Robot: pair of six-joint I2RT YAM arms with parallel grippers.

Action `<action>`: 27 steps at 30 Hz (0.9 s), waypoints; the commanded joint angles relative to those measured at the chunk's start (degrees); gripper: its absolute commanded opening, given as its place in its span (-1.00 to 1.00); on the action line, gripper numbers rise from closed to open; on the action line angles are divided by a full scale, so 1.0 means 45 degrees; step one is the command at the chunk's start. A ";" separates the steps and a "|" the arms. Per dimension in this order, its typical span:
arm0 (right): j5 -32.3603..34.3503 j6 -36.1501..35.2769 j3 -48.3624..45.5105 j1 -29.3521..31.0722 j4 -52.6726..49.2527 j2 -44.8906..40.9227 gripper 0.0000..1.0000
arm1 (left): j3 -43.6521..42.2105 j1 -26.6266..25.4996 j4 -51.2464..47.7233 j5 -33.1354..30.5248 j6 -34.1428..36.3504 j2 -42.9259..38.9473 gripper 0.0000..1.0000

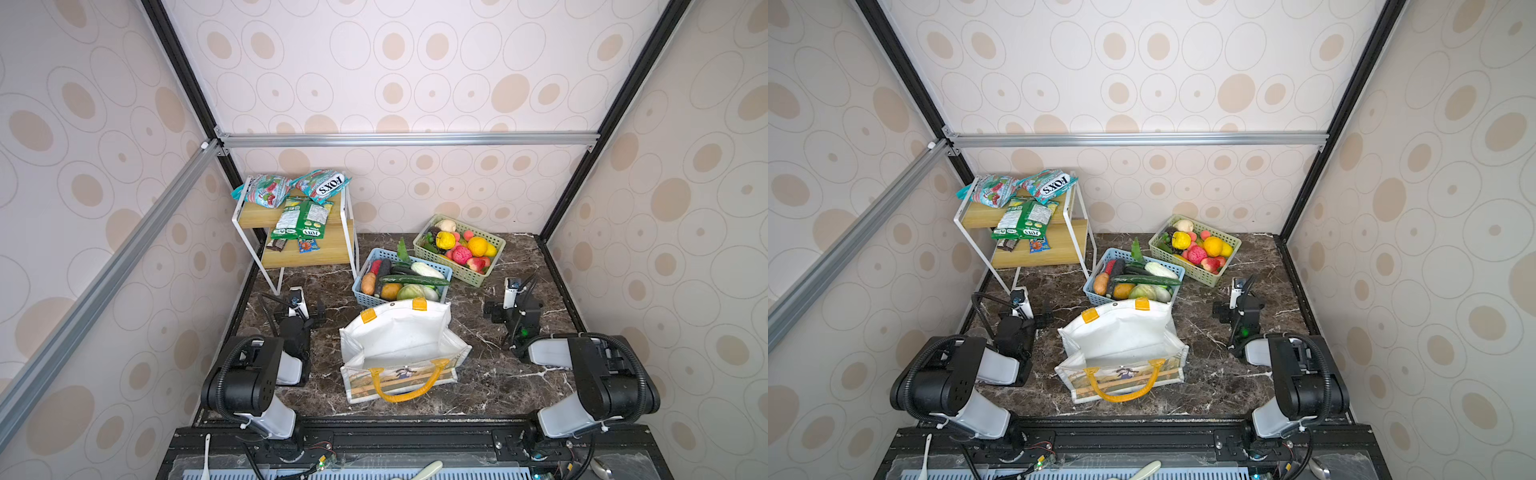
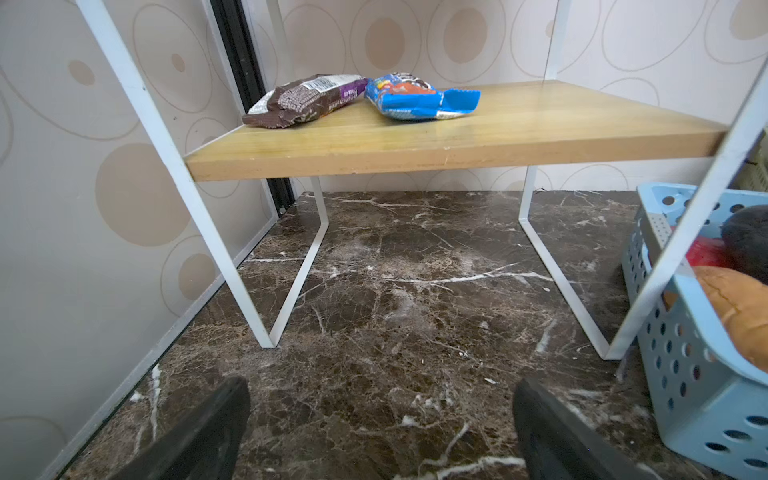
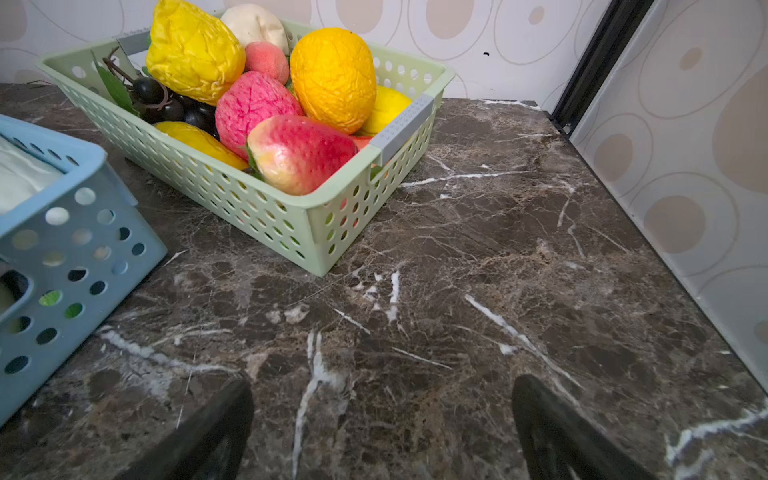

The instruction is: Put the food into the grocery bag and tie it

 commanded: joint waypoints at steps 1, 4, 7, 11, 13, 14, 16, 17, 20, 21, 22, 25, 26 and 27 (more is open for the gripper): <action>-0.0152 -0.0125 -0.0095 -0.0018 0.0031 0.0094 0.99 | 0.0022 -0.0019 0.0489 -0.0066 0.0010 0.0001 0.98; -0.0154 -0.0118 -0.0100 -0.0009 0.0033 0.0091 1.00 | 0.0022 -0.0020 0.0472 -0.0070 0.0010 0.0011 0.98; -0.0152 -0.0121 -0.0093 -0.0015 0.0032 0.0082 0.99 | 0.0042 -0.0010 0.0442 -0.0051 0.0010 0.0011 0.98; -0.0147 -0.0120 -0.0100 -0.0026 0.0034 0.0096 0.99 | 0.0081 -0.0019 0.0395 -0.0051 0.0010 0.0032 0.98; -0.0148 -0.0132 -0.0100 -0.0006 0.0038 0.0094 0.99 | 0.0101 -0.0021 0.0375 -0.0051 0.0010 0.0036 0.98; -0.0147 -0.0121 -0.0090 -0.0014 0.0032 0.0087 0.99 | 0.0100 -0.0027 0.0356 -0.0051 0.0010 0.0031 0.98; -0.0147 -0.0102 -0.0100 -0.0005 0.0033 0.0092 0.99 | 0.0100 -0.0029 0.0355 -0.0056 0.0010 0.0031 0.98; -0.0147 -0.0101 -0.0088 -0.0019 0.0046 0.0082 1.00 | 0.0100 -0.0019 0.0355 -0.0056 0.0010 0.0040 0.98; -0.0147 -0.0112 -0.0077 -0.0023 0.0031 0.0083 0.99 | 0.0095 -0.0024 0.0355 -0.0061 0.0010 0.0045 0.98; -0.0159 -0.0106 -0.0070 -0.0024 0.0034 0.0082 0.99 | 0.0100 -0.0033 0.0360 -0.0048 0.0010 0.0031 0.98; -0.0195 -0.0101 -0.0079 -0.0033 0.0031 0.0107 0.99 | 0.0100 -0.0020 0.0356 -0.0032 0.0010 0.0031 0.99; -0.0211 -0.0071 -0.0069 -0.0043 0.0017 0.0115 1.00 | 0.0086 -0.0021 0.0364 -0.0040 0.0010 0.0031 0.98; -0.0235 -0.0078 -0.0062 -0.0069 0.0017 0.0119 1.00 | 0.0083 -0.0019 0.0370 -0.0032 0.0010 0.0011 0.98; -0.0225 -0.0096 -0.0080 -0.0065 0.0018 0.0102 0.99 | 0.0083 -0.0026 0.0375 -0.0038 0.0010 0.0011 0.98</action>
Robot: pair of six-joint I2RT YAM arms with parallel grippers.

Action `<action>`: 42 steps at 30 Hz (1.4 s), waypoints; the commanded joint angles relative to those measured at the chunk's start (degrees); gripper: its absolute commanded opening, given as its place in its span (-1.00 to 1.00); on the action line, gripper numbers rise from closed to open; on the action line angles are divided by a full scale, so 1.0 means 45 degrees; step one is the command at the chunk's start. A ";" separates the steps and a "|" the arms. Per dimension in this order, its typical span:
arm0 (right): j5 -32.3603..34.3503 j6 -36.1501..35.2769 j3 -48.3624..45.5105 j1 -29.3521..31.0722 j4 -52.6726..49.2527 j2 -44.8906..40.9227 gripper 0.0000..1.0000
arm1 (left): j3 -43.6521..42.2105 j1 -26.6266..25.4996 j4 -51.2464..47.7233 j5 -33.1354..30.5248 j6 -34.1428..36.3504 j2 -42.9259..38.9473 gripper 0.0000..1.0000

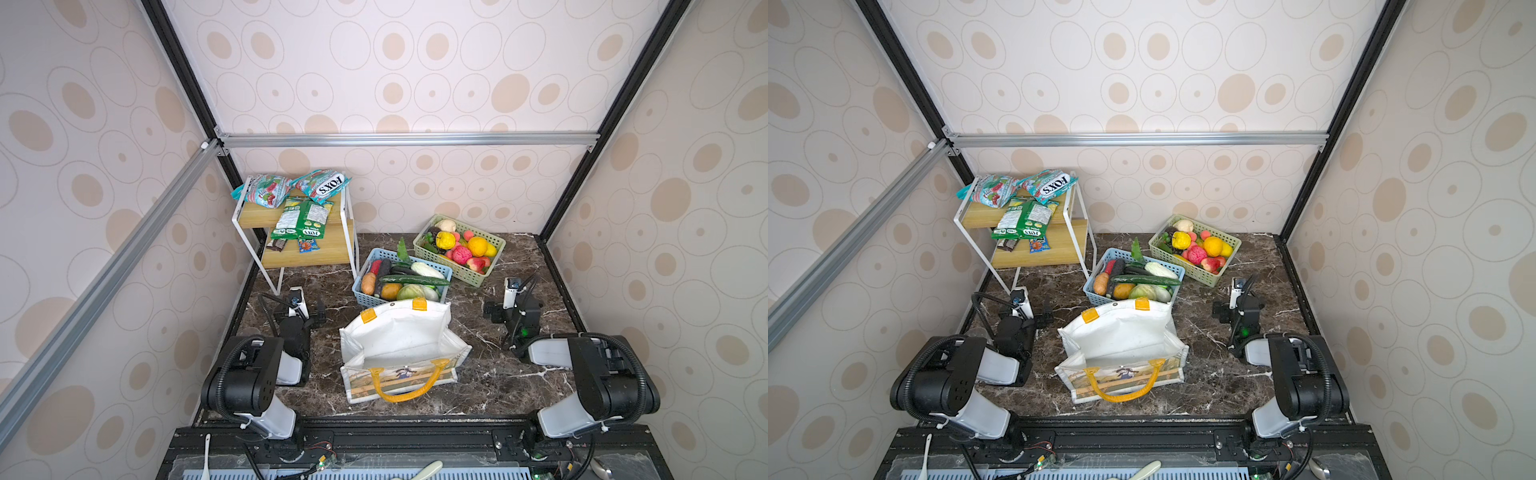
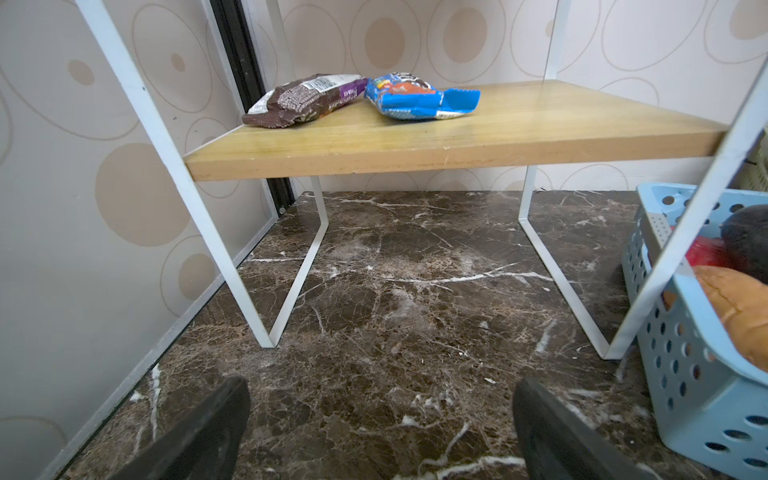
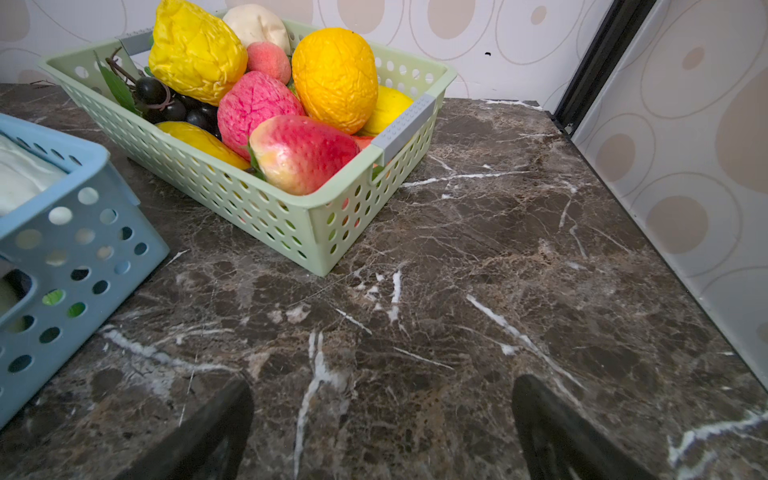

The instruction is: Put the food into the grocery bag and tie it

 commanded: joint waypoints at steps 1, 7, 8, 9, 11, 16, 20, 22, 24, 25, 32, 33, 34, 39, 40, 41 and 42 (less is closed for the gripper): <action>-0.0153 -0.0081 -0.0081 -0.0043 0.0022 0.0086 0.99 | 0.0090 -0.0020 0.0375 -0.0036 0.0010 0.0030 0.98; 0.0174 0.0031 0.0348 -0.0068 -0.0746 -0.0378 1.00 | 0.0235 0.0011 -0.0159 -0.0369 -0.0133 -0.0351 0.98; 0.0506 0.0163 0.0842 -0.0066 -0.2058 -0.0794 0.99 | 0.0437 0.0020 -0.0813 -0.0676 -0.0252 -0.0669 0.98; 0.1115 0.0403 0.1479 -0.0063 -0.3536 -0.1191 0.99 | 0.0724 0.0005 -0.1720 -0.0847 -0.0321 -0.1133 0.98; 0.2002 0.0593 0.2401 -0.0068 -0.5558 -0.1732 0.99 | 0.1286 0.0003 -0.3429 -0.0747 -0.0106 -0.1877 0.98; 0.2031 0.1036 0.3916 -0.0047 -0.8950 -0.2138 0.97 | 0.2295 -0.0041 -0.6132 -0.0484 -0.0104 -0.2944 0.98; 0.1495 0.1841 0.4275 -0.0045 -1.0338 -0.2607 0.94 | 0.3013 -0.0201 -0.8346 0.0145 -0.0100 -0.4107 0.99; 0.1401 0.2275 0.4340 -0.0031 -1.0848 -0.2869 0.94 | 0.3591 -0.0366 -0.9785 0.0475 -0.0028 -0.4732 0.98; 0.1091 0.2495 0.4405 0.0000 -1.1361 -0.3086 0.93 | 0.4276 -0.0632 -1.1408 0.0881 0.0026 -0.5392 0.98; 0.0983 0.2618 0.4437 0.0024 -1.1627 -0.3165 0.92 | 0.4498 -0.0790 -1.2032 0.1036 0.0030 -0.5728 0.98; 0.0541 0.3031 0.4682 0.0119 -1.2954 -0.3356 0.91 | 0.6000 -0.1444 -1.5348 0.4172 -0.0224 -0.7477 0.93; 0.0501 0.3036 0.4736 0.0133 -1.3108 -0.3370 0.90 | 0.6263 -0.1558 -1.5729 0.4710 -0.0224 -0.7540 0.93; 0.0445 0.3029 0.4748 0.0152 -1.3216 -0.3393 0.90 | 0.6564 -0.1670 -1.6122 0.5295 -0.0214 -0.7530 0.93; 0.0244 0.2918 0.4836 0.0231 -1.3434 -0.3486 0.89 | 0.7911 -0.2272 -1.7283 0.7712 -0.0017 -0.7025 0.90; 0.0220 0.2888 0.4896 0.0233 -1.3490 -0.3462 0.89 | 0.8213 -0.2519 -1.7483 0.8303 0.0089 -0.6875 0.90; 0.0219 0.2868 0.4942 0.0260 -1.3524 -0.3438 0.89 | 0.8488 -0.2751 -1.7661 0.8447 0.0195 -0.6713 0.90; 0.0209 0.2849 0.4999 0.0254 -1.3607 -0.3435 0.89 | 0.8845 -0.3053 -1.7862 0.8494 0.0358 -0.6516 0.90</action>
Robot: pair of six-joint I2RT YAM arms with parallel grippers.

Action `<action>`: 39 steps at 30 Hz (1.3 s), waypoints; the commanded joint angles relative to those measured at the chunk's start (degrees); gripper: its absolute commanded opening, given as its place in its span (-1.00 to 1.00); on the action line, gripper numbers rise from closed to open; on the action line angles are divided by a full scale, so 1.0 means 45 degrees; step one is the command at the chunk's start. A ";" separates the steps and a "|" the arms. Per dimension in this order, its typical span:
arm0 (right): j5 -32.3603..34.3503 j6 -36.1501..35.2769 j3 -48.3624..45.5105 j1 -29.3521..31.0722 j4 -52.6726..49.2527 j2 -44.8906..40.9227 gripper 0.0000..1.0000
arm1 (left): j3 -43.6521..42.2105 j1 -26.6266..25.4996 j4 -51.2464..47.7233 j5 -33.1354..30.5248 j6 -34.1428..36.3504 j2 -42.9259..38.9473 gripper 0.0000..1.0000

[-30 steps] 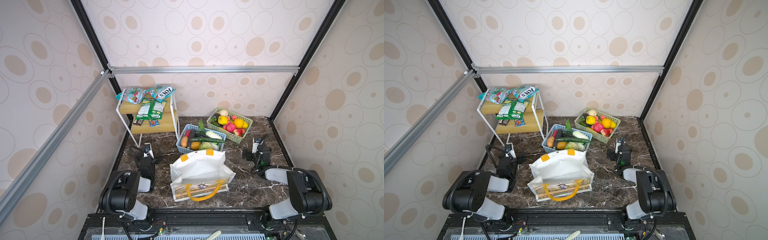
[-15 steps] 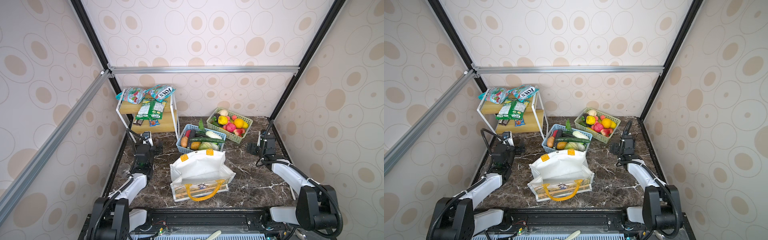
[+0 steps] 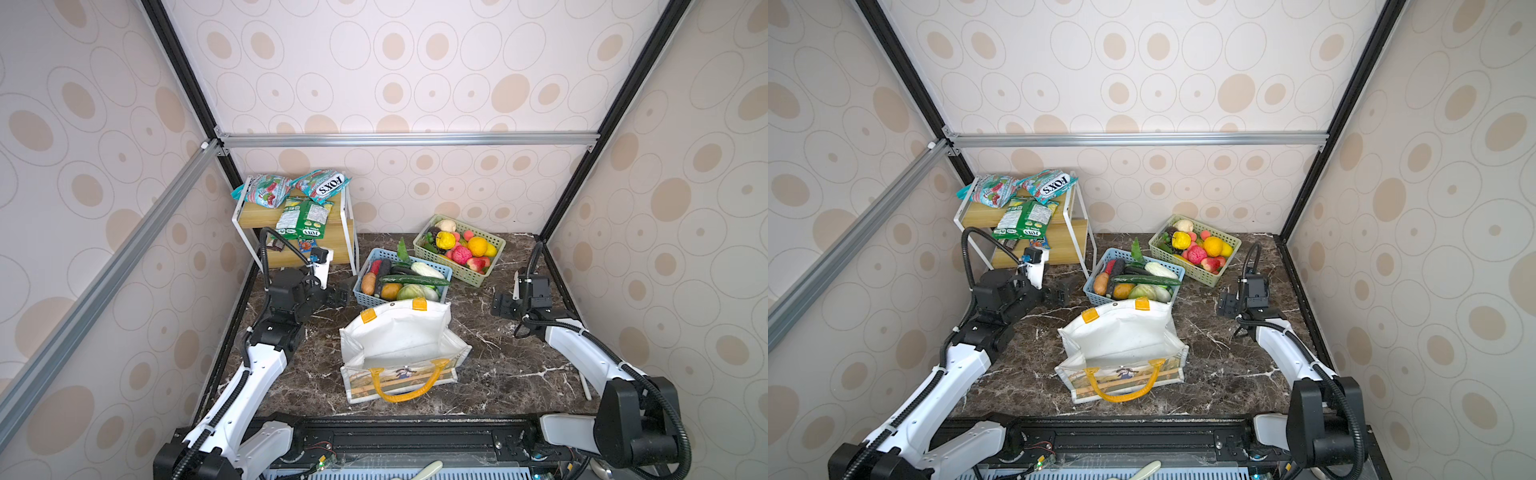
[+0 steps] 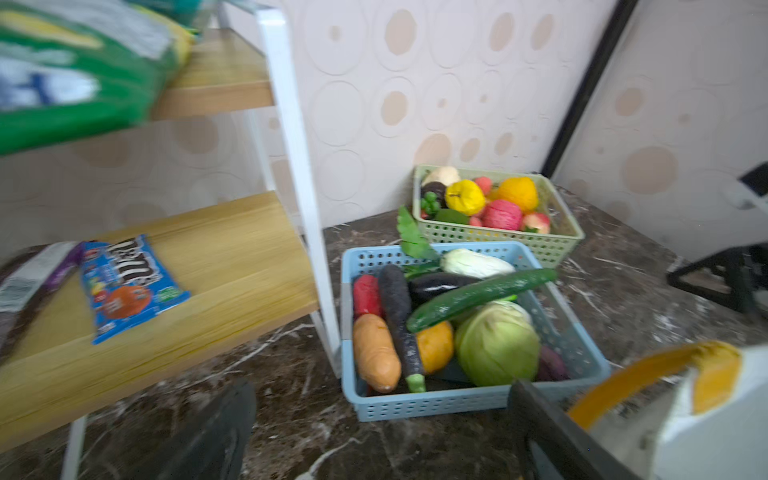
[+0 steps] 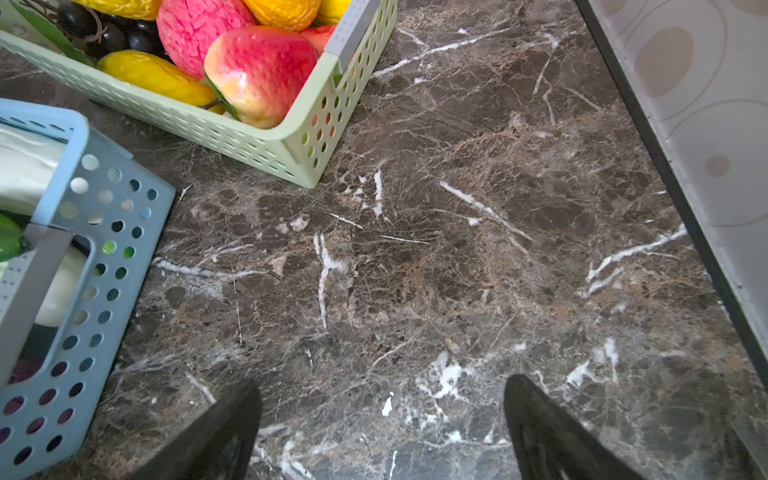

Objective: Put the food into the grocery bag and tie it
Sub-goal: 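Reach the left gripper to the white tote bag's rim and grasp it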

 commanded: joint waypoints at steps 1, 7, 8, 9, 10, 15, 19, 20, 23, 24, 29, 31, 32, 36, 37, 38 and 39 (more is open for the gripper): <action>-0.0172 -0.0015 0.0498 0.0122 -0.0600 -0.0209 0.89 | 0.1346 -0.0845 -0.1380 0.1698 0.0626 0.0523 0.90; -0.0300 -0.0052 0.0642 0.0130 -0.0766 -0.0097 0.89 | 0.2986 -0.2657 -0.2997 0.1276 0.1929 0.2004 0.88; -0.0322 -0.0047 0.0641 0.0130 -0.0775 -0.0097 0.90 | 0.3125 -0.2908 -0.3122 0.1076 0.2098 0.2174 0.89; -0.0341 -0.0047 0.0642 0.0129 -0.0780 -0.0096 0.90 | 0.3310 -0.3155 -0.3311 0.1026 0.2324 0.2367 0.90; -0.0337 -0.0027 0.0642 0.0129 -0.0786 -0.0067 0.90 | 0.3470 -0.3392 -0.3472 0.0550 0.2523 0.2554 0.90; -0.0229 0.0041 0.0720 0.0134 -0.0876 -0.0038 0.90 | 0.4330 -0.4170 -0.4651 -0.0030 0.3502 0.3546 0.90; -0.0214 0.0051 0.0779 0.0131 -0.1023 0.0006 0.90 | 0.4895 -0.4605 -0.5401 -0.0735 0.4177 0.4448 0.88; -0.0214 0.0040 0.0786 0.0130 -0.1045 0.0002 0.90 | 0.5005 -0.4667 -0.5448 -0.0812 0.4258 0.4618 0.87; -0.0133 0.0108 0.0791 0.0130 -0.1122 0.0026 0.90 | 0.5403 -0.4988 -0.5508 -0.0924 0.4384 0.5134 0.83; -0.0065 0.0180 0.0779 0.0139 -0.1141 0.0055 0.90 | 0.5566 -0.5120 -0.5555 -0.0918 0.4427 0.5309 0.82; 0.0027 0.0341 0.0738 0.0132 -0.1176 0.0194 0.89 | 0.6653 -0.5727 -0.6290 -0.1130 0.4868 0.6426 0.64; 0.0023 0.0401 0.0720 0.0139 -0.1185 0.0230 0.89 | 0.6985 -0.5880 -0.6596 -0.1444 0.5049 0.6867 0.58; 0.0022 0.0397 0.0704 0.0139 -0.1176 0.0248 0.89 | 0.7117 -0.5971 -0.6709 -0.1590 0.5141 0.7051 0.55; 0.0023 0.0480 0.0698 0.0132 -0.1108 0.0328 0.89 | 0.7760 -0.6275 -0.7154 -0.1855 0.5459 0.7644 0.45; 0.0043 0.0502 0.0672 0.0129 -0.1071 0.0360 0.89 | 0.7942 -0.6339 -0.7294 -0.1836 0.5524 0.7784 0.43; 0.0082 0.0541 0.0649 0.0131 -0.1032 0.0372 0.89 | 0.8105 -0.6377 -0.7408 -0.1815 0.5561 0.7924 0.40; 0.0080 0.0567 0.0642 0.0131 -0.0993 0.0402 0.89 | 0.8272 -0.6435 -0.7549 -0.1774 0.5623 0.8078 0.35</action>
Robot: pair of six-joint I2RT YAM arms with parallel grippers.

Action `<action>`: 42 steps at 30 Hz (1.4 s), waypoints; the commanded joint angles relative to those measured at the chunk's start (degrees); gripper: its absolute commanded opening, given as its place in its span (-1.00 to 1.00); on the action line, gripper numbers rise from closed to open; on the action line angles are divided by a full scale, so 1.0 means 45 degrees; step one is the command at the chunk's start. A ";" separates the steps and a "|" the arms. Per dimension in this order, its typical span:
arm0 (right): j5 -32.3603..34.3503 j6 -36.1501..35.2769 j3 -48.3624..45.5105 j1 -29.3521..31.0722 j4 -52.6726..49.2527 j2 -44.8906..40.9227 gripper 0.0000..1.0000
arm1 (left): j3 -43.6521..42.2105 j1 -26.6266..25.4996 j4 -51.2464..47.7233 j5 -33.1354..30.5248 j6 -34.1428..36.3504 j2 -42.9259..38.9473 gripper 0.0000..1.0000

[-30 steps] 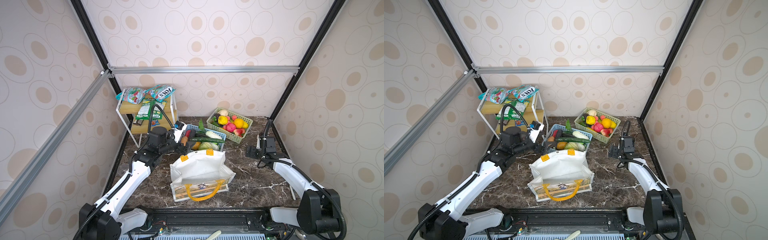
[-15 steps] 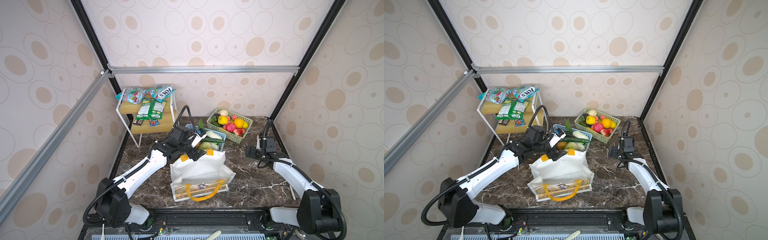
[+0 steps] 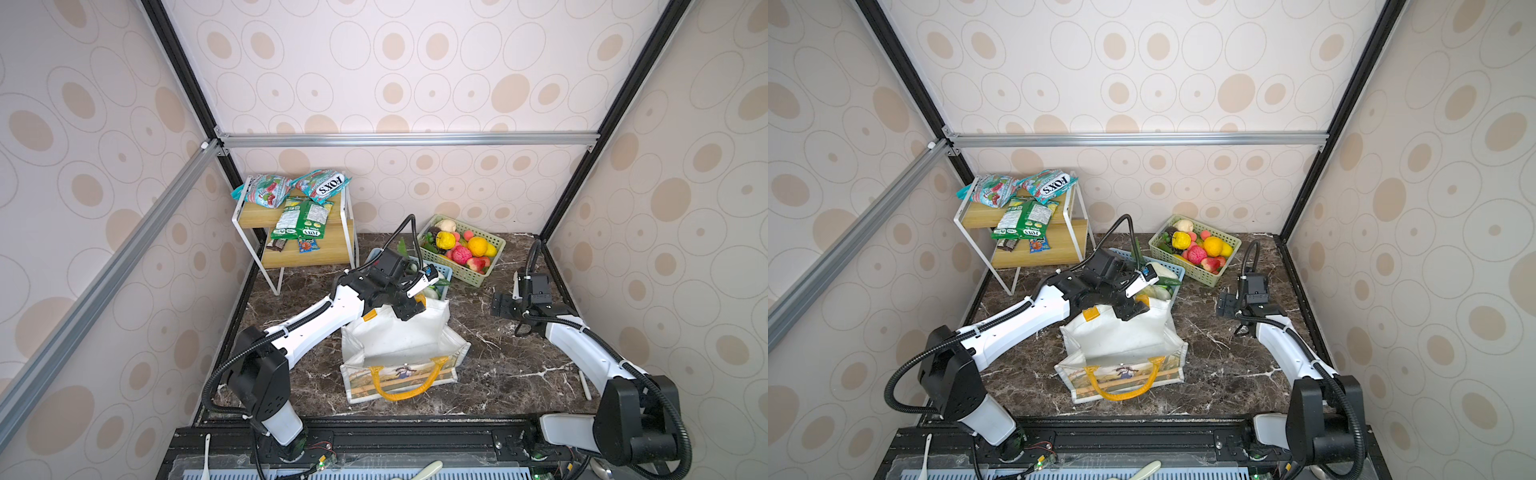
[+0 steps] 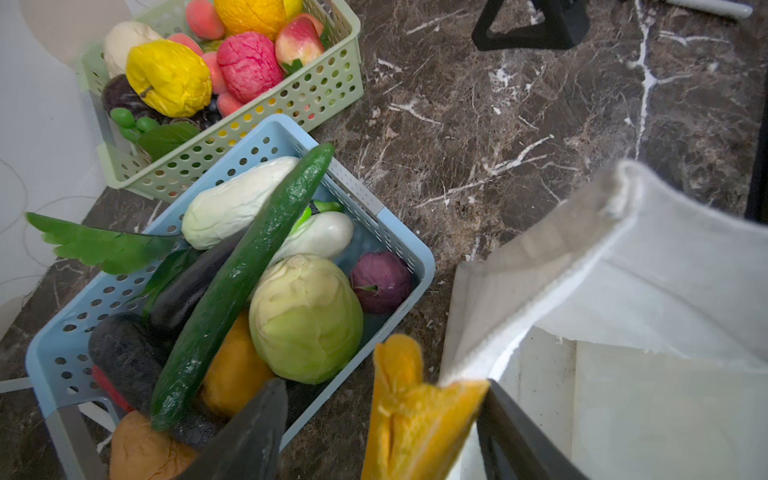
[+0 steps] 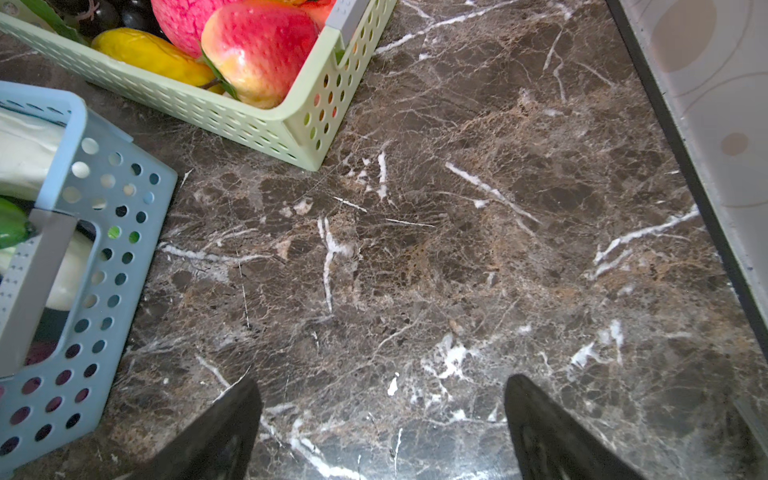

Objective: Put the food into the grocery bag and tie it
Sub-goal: 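Reach the left gripper to the white tote bag's rim and grasp it, then drag the tote bag closer with the left gripper while the right reaches over the basket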

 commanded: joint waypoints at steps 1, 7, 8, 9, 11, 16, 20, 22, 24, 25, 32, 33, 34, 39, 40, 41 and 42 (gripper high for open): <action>0.0239 0.0260 0.0180 0.0110 -0.0019 0.0204 0.89 | 0.0981 -0.0274 -0.0910 -0.0109 0.0772 0.0383 0.29; 0.0153 0.0328 0.0161 0.0110 0.0170 0.0227 0.87 | 0.1392 -0.0331 -0.1402 0.0053 0.0758 0.0752 -0.28; 0.0067 0.0312 0.0161 0.0110 0.0194 0.0249 0.87 | 0.1402 -0.0315 -0.1462 0.0059 0.0739 0.0737 -0.35; -0.0020 0.0321 0.0170 0.0110 0.0218 0.0299 0.87 | 0.1413 -0.0324 -0.1558 0.0075 0.0705 0.0724 -0.44; -0.0127 0.0379 0.0180 0.0110 0.0232 0.0407 0.87 | 0.1479 -0.0330 -0.1729 0.0140 0.0612 0.0676 -0.67; 0.0008 0.0623 0.0036 0.0189 0.0336 0.0559 0.85 | 0.1588 -0.0318 -0.2216 0.0373 0.0293 0.0396 -0.98; 0.0005 0.0698 0.0022 0.0270 0.0438 0.0633 0.85 | 0.1384 -0.0187 -0.2103 0.0481 -0.0314 -0.0084 -1.00; 0.0005 0.0660 0.0081 0.0332 0.0432 0.0712 0.85 | 0.1223 -0.0081 -0.1935 0.0579 -0.0674 -0.0330 -1.00; -0.0014 0.0653 0.0158 0.0386 0.0416 0.0826 0.85 | 0.1104 0.0027 -0.1848 0.0543 -0.1061 -0.0607 -1.00; -0.0016 0.0639 0.0184 0.0412 0.0412 0.0868 0.85 | 0.1067 0.0097 -0.1854 0.0560 -0.1210 -0.0733 -1.00; -0.0112 0.0473 0.0488 0.0639 0.0373 0.1193 0.85 | 0.0394 0.1026 -0.1829 0.0741 -0.2398 -0.2012 -1.00; -0.0115 0.0445 0.0505 0.0655 0.0380 0.1227 0.85 | 0.0232 0.1220 -0.1824 0.0700 -0.2608 -0.2245 -1.00; -0.0131 0.0446 0.0530 0.0677 0.0385 0.1288 0.85 | 0.0076 0.1419 -0.1793 0.0649 -0.2821 -0.2450 -1.00; -0.0329 0.0366 0.0791 0.0848 0.0277 0.1582 0.85 | -0.0974 0.2968 -0.1194 0.0435 -0.4888 -0.3266 -1.00; -0.0362 0.0305 0.0843 0.0925 0.0252 0.1587 0.85 | -0.1219 0.3267 -0.1036 0.0533 -0.5233 -0.3376 -1.00; -0.0498 0.0162 0.0900 0.0985 0.0211 0.1613 0.85 | -0.1471 0.3521 -0.0911 0.0491 -0.5619 -0.3547 -1.00; -0.0685 0.0031 0.0979 0.1060 0.0179 0.1633 0.85 | -0.1679 0.3728 -0.0786 0.0205 -0.5981 -0.3690 -1.00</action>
